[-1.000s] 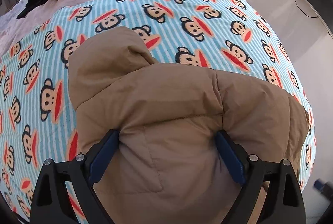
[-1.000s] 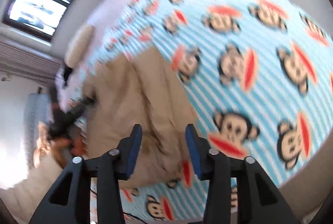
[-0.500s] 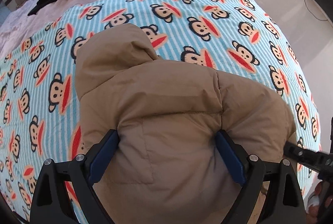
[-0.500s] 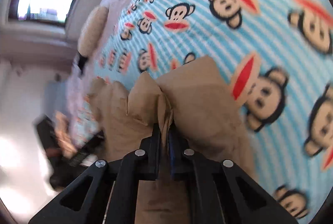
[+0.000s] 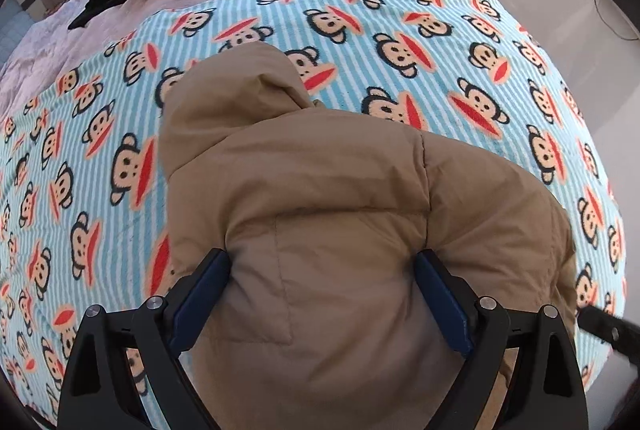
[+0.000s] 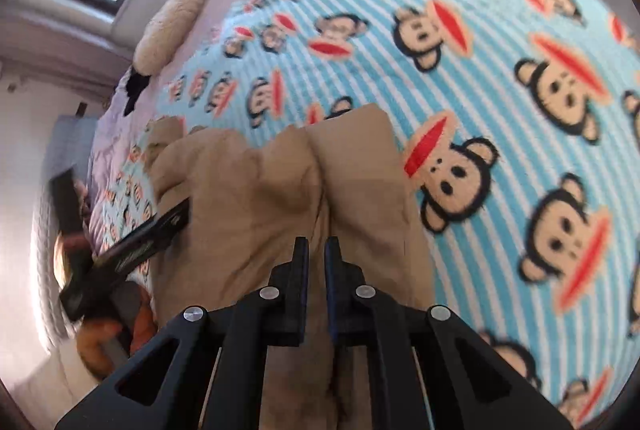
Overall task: Fold large clothes
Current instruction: 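Release the jacket with both grippers and smooth the folded bundle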
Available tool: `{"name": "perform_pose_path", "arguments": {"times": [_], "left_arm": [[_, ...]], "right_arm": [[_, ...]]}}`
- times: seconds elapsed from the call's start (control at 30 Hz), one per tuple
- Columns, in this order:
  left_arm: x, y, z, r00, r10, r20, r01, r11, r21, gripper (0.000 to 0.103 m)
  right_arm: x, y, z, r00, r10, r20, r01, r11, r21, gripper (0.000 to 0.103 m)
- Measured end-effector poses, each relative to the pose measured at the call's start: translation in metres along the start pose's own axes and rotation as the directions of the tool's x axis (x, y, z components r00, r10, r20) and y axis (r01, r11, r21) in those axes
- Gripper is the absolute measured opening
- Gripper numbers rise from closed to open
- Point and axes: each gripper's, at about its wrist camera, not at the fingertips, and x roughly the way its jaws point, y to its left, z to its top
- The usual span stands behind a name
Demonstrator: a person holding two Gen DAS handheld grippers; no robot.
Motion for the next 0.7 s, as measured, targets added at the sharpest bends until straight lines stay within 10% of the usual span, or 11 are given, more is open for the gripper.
{"name": "perform_pose_path", "arguments": {"times": [0.27,0.37,0.7], "left_arm": [[-0.064,0.038,-0.047,0.994,-0.111,0.001,0.111,0.993,0.039,0.093],[-0.066,0.052,-0.079,0.988,-0.148,-0.041,0.15,0.988,0.038,0.093],[-0.06,0.048,-0.123,0.976,-0.178,-0.122,0.182,0.983,0.022,0.093]], "right_arm": [[-0.027,0.033,-0.067,0.996,-0.082,-0.038,0.077,0.99,-0.118,0.012],[-0.026,0.023,-0.081,0.989,-0.141,-0.032,0.139,0.988,-0.066,0.043],[0.009,0.002,-0.093,0.959,-0.275,-0.07,0.275,0.961,-0.017,0.034]]}}
